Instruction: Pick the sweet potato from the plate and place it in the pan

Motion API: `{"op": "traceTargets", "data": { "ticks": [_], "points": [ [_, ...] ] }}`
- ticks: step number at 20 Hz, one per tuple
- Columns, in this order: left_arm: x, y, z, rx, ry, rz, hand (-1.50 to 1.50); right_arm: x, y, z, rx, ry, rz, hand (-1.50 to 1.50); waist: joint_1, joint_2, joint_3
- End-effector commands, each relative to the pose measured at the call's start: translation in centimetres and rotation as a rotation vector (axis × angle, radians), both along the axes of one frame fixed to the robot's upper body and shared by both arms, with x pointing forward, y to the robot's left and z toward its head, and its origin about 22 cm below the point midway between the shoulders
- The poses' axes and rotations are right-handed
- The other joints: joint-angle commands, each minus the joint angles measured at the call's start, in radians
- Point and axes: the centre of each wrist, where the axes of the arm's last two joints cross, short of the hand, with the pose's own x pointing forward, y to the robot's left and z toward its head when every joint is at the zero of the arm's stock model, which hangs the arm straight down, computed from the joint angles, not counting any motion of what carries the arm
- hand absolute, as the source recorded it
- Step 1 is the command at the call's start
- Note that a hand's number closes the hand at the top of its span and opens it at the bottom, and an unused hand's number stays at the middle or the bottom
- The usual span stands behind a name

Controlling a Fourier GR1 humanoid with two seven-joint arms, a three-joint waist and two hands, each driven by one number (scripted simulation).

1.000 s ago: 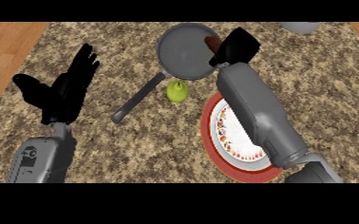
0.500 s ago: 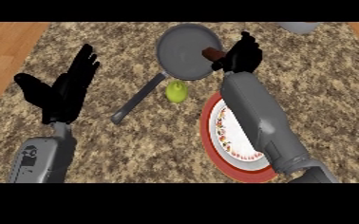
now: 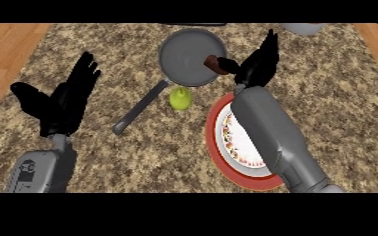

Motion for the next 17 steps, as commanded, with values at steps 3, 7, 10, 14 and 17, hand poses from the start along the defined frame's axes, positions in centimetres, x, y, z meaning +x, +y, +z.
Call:
{"op": "traceTargets", "data": {
  "ticks": [3,7,10,14,17],
  "points": [
    [-0.5,0.5,-0.8,-0.003,0.02,0.036,0.0,-4.7,2.7,-0.4,0.203,-0.229,0.07,-1.5,-0.038,-0.015,-0.001],
    [-1.1,1.2,-1.1,0.003,0.022,0.063,0.0,-10.5,3.9,-2.6,0.261,-0.218,0.183,-1.5,-0.064,-0.013,-0.002],
    [-1.6,0.3,-0.2,-0.003,0.003,0.074,0.0,-13.7,3.5,-4.3,0.244,-0.246,0.175,-1.5,-0.068,-0.013,-0.002],
    [-1.9,1.5,0.3,-0.007,0.018,0.071,0.0,-17.3,2.8,-4.1,0.205,-0.265,0.173,-1.5,-0.075,-0.011,-0.003],
    [-1.2,1.7,0.1,-0.001,0.001,0.052,0.0,-18.0,3.5,-5.2,0.207,-0.242,0.171,-1.5,-0.055,-0.002,-0.002]
  ]
}}
